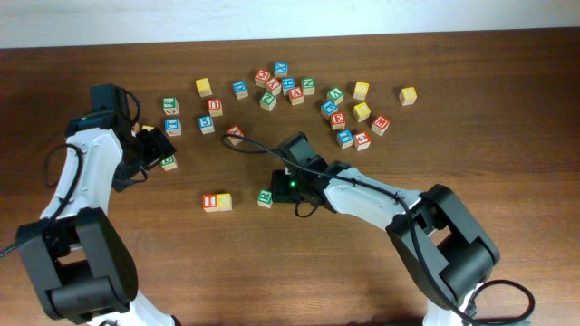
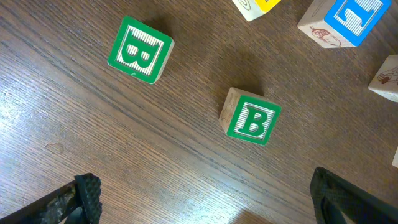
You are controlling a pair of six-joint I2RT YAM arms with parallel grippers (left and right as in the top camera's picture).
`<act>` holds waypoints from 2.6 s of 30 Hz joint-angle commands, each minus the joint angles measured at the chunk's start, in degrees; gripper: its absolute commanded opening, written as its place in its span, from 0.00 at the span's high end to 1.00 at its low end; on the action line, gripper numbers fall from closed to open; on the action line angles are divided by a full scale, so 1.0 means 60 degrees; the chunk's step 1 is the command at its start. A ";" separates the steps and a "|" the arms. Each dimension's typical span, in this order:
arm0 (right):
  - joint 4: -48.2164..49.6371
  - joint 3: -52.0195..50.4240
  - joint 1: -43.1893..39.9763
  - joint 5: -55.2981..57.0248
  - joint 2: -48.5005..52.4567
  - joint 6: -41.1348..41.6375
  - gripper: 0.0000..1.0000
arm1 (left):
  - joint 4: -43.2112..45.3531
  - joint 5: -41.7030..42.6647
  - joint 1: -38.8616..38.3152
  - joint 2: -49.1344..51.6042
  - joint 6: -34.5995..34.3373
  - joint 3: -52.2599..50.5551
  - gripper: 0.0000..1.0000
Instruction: Spell out ICRA
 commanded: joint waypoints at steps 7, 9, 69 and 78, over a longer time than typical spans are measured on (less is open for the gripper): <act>-0.0109 -0.0055 0.0055 -0.0120 0.0069 -0.0066 0.90 | -0.0007 0.0069 -0.0015 0.0033 0.0051 0.0087 0.01; -0.0109 -0.0055 0.0055 -0.0120 0.0069 -0.0066 0.90 | -0.0007 0.0069 -0.0015 0.0033 0.0051 0.0087 0.01; -0.0474 -0.0055 0.0055 -0.0765 0.0069 -0.0066 0.89 | -0.0011 0.0069 -0.0015 0.0033 0.0051 0.0087 0.01; -0.1279 -0.0055 0.0055 -0.0914 0.0069 -0.0066 0.94 | -0.0007 0.0069 -0.0015 0.0033 0.0051 0.0087 0.01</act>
